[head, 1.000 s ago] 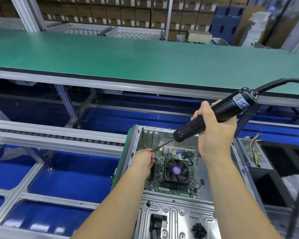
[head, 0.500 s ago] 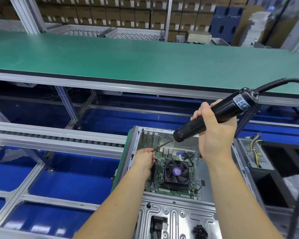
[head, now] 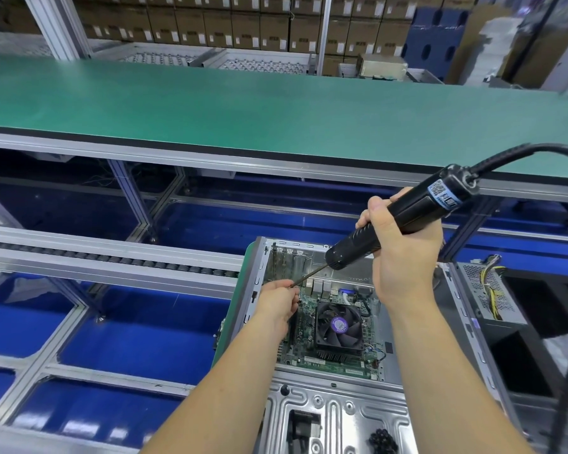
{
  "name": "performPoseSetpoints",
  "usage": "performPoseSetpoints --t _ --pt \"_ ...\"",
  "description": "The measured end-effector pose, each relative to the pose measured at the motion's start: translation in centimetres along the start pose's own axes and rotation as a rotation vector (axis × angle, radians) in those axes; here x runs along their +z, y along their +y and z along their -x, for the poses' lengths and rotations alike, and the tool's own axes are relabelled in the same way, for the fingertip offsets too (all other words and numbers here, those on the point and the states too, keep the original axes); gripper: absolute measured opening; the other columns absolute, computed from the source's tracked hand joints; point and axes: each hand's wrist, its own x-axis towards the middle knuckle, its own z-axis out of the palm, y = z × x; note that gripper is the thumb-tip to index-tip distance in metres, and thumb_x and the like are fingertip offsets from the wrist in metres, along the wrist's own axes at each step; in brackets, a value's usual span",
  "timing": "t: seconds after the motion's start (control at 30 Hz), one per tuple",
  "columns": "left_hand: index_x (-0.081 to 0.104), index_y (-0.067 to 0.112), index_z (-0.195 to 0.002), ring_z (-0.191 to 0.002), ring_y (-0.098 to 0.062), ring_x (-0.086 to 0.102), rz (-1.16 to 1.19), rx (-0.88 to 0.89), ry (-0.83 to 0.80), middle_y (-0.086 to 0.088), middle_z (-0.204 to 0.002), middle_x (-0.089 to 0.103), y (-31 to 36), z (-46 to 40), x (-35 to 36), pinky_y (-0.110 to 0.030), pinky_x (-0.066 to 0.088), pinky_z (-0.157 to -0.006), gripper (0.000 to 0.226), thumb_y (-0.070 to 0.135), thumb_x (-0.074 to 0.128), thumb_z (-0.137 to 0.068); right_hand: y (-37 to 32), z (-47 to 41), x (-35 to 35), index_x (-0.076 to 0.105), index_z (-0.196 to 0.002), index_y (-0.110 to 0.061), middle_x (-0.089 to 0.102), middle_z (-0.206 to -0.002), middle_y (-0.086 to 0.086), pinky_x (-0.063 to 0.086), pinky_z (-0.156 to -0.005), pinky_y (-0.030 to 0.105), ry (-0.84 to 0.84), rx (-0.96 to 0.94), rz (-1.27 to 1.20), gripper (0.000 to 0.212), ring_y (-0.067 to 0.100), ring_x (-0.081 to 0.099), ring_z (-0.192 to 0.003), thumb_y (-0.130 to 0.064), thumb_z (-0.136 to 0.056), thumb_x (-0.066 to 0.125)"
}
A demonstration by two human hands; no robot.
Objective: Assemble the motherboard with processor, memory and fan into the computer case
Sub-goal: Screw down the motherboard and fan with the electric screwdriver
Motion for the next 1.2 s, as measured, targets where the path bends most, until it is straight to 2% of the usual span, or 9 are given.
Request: performPoseSetpoints --t 0.27,0.33,0.4,0.5,0.57,0.63,0.73,0.93,1.2 --pt "0.053 0.005 -0.129 -0.073 -0.013 0.057 -0.019 -0.014 -0.007 -0.012 -0.101 0.065 0.2 0.5 0.1 -0.023 0.051 -0.064 0.044 -0.016 0.043 -0.093 0.3 -0.1 0.3 0.070 -0.076 -0.039 0.065 -0.073 -0.007 0.053 -0.082 0.050 -0.004 -0.005 0.038 0.011 0.030 0.060 -0.077 -0.034 -0.077 0.079" --pt "0.047 0.009 -0.137 -0.072 -0.013 0.056 -0.015 -0.017 -0.004 -0.010 -0.099 0.064 0.1 0.6 0.1 -0.022 0.049 -0.062 0.052 -0.016 0.038 -0.093 0.6 -0.2 0.4 0.070 -0.077 -0.039 0.065 -0.075 -0.005 0.053 -0.082 0.052 -0.009 -0.007 0.046 0.011 0.031 0.060 -0.079 -0.034 -0.077 0.079" --pt "0.043 0.009 -0.140 -0.067 -0.014 0.053 -0.045 -0.043 0.024 -0.010 -0.093 0.062 0.1 0.6 0.1 -0.023 0.046 -0.058 0.049 -0.012 0.040 -0.095 0.9 -0.3 0.5 0.070 -0.077 -0.039 0.065 -0.076 -0.004 0.054 -0.084 0.052 -0.013 -0.012 0.057 0.011 0.031 0.061 -0.080 -0.034 -0.077 0.080" --pt "0.051 -0.005 -0.128 -0.068 -0.018 0.052 -0.434 0.016 0.103 -0.010 -0.089 0.056 0.0 0.5 -0.1 -0.025 0.041 -0.052 0.034 0.001 0.047 -0.094 1.8 -0.3 1.0 0.068 -0.080 -0.036 0.066 -0.079 -0.001 0.056 -0.084 0.046 -0.030 -0.005 0.089 0.013 0.029 0.063 -0.080 -0.034 -0.076 0.080" --pt "0.055 -0.002 -0.107 -0.065 -0.017 0.052 -0.740 0.115 0.056 -0.007 -0.081 0.054 -0.4 1.2 -0.1 -0.025 0.044 -0.052 0.018 0.005 0.050 -0.091 2.7 -0.2 1.6 0.065 -0.088 -0.020 0.067 -0.081 0.001 0.057 -0.082 0.038 -0.051 0.004 0.131 0.025 0.026 0.066 -0.080 -0.035 -0.075 0.080" --pt "0.059 0.001 -0.096 -0.072 -0.022 0.060 -1.032 0.139 -0.082 -0.010 -0.084 0.061 -1.0 1.9 0.4 -0.032 0.054 -0.068 0.013 0.011 0.053 -0.091 3.7 -0.1 2.4 0.061 -0.091 -0.003 0.067 -0.079 -0.003 0.054 -0.078 0.026 -0.094 0.003 0.186 0.041 0.016 0.066 -0.078 -0.036 -0.075 0.079" --pt "0.059 0.000 -0.115 -0.103 -0.033 0.064 -1.319 0.131 -0.236 -0.018 -0.114 0.065 -1.6 2.3 0.8 -0.043 0.053 -0.090 0.031 0.020 0.048 -0.093 5.1 0.1 3.5 0.059 -0.089 -0.001 0.065 -0.074 -0.008 0.052 -0.071 0.018 -0.176 0.022 0.238 0.043 0.008 0.063 -0.071 -0.036 -0.076 0.079" --pt "0.058 0.007 -0.104 -0.098 -0.032 0.064 -1.431 0.194 -0.232 -0.014 -0.110 0.066 -1.4 2.6 0.8 -0.040 0.053 -0.084 0.020 0.012 0.046 -0.088 7.3 -0.2 4.4 0.058 -0.087 -0.008 0.065 -0.074 -0.007 0.051 -0.069 0.016 -0.215 0.033 0.254 0.036 0.009 0.062 -0.070 -0.035 -0.078 0.080" --pt "0.060 0.007 -0.107 -0.096 -0.032 0.065 -1.442 0.222 -0.208 -0.012 -0.109 0.067 -1.7 2.5 1.1 -0.036 0.050 -0.076 0.024 0.014 0.047 -0.089 9.1 -0.4 4.5 0.059 -0.088 -0.005 0.065 -0.072 -0.011 0.050 -0.069 0.014 -0.194 0.037 0.292 0.039 0.007 0.062 -0.069 -0.036 -0.078 0.080"
